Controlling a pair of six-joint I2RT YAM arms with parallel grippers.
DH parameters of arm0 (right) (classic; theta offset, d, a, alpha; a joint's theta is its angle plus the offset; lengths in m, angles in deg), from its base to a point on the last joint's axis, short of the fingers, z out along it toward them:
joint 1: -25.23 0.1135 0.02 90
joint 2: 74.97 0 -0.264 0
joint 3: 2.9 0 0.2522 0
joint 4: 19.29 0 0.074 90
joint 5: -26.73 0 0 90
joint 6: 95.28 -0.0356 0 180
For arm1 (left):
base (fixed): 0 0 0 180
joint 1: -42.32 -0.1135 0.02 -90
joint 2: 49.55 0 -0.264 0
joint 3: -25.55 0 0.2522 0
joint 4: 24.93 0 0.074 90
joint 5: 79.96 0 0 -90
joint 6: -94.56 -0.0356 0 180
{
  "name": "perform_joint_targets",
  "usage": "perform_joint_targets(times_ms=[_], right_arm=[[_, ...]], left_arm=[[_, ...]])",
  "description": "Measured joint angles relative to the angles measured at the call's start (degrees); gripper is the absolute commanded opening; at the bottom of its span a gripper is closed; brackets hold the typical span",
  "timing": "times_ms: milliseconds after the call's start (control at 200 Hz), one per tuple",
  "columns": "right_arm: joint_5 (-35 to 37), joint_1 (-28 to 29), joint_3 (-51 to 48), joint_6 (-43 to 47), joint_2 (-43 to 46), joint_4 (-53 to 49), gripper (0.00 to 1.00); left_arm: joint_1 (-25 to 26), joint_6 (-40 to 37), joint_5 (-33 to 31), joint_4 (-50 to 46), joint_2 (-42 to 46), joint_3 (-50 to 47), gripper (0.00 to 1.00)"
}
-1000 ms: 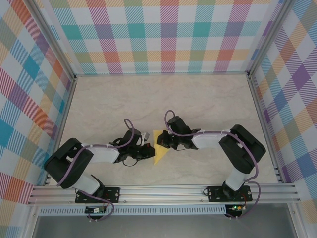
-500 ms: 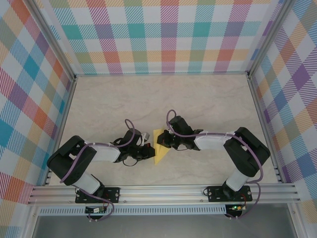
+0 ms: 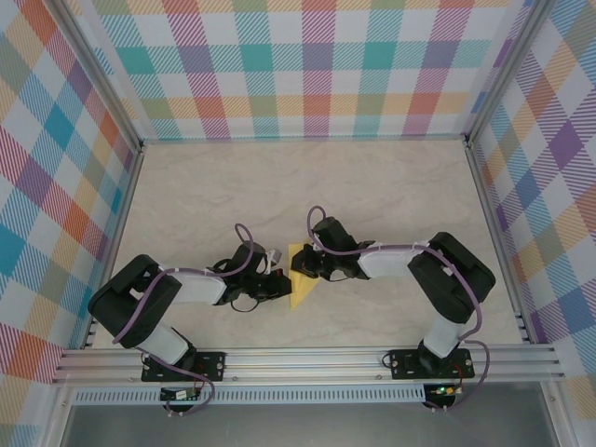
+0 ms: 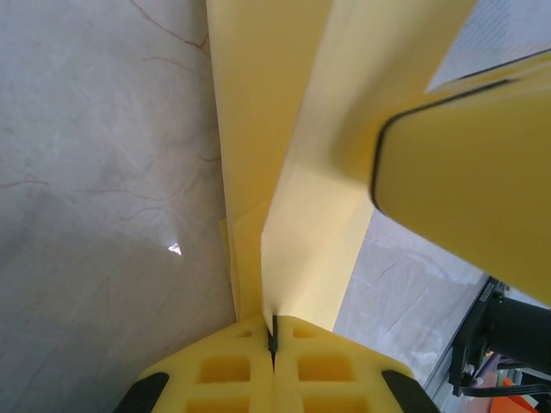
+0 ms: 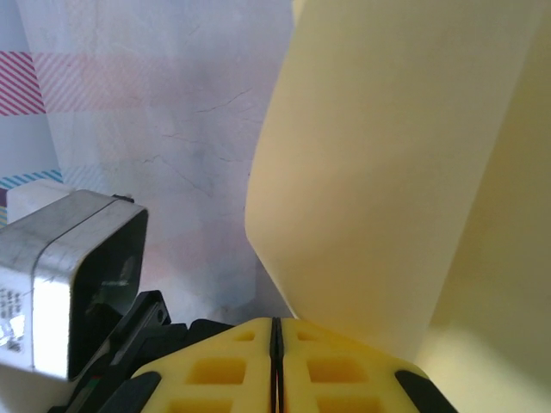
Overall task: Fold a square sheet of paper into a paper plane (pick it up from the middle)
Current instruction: Fourth fold the wing at the center of the table.
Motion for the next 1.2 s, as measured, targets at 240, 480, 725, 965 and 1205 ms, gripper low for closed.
perform_joint_targets(times_ms=[240, 480, 725, 965, 1205], right_arm=[[-0.04, -0.2, 0.0, -0.07, -2.14, 1.25, 0.1], [0.61, -0.48, 0.0, -0.02, -2.23, 0.28, 0.1], [3.45, -0.5, -1.57, -0.02, 0.26, -2.01, 0.1], [4.28, -0.52, -2.99, 0.37, 5.09, -3.69, 0.14], [4.94, -0.24, -2.86, 0.87, 7.56, -6.05, 0.23]], left_arm=[[0.0, -0.59, -0.07, -0.42, 0.07, 0.0, 0.0], [-0.02, -1.01, -0.04, -0.39, 0.09, -0.11, 0.0], [-0.11, -1.38, 0.04, -0.42, 0.09, -0.11, 0.0], [-0.13, -2.54, 0.52, -0.59, 0.09, -0.09, 0.0], [-0.13, -3.1, 1.11, -1.38, 0.09, 0.28, 0.0]])
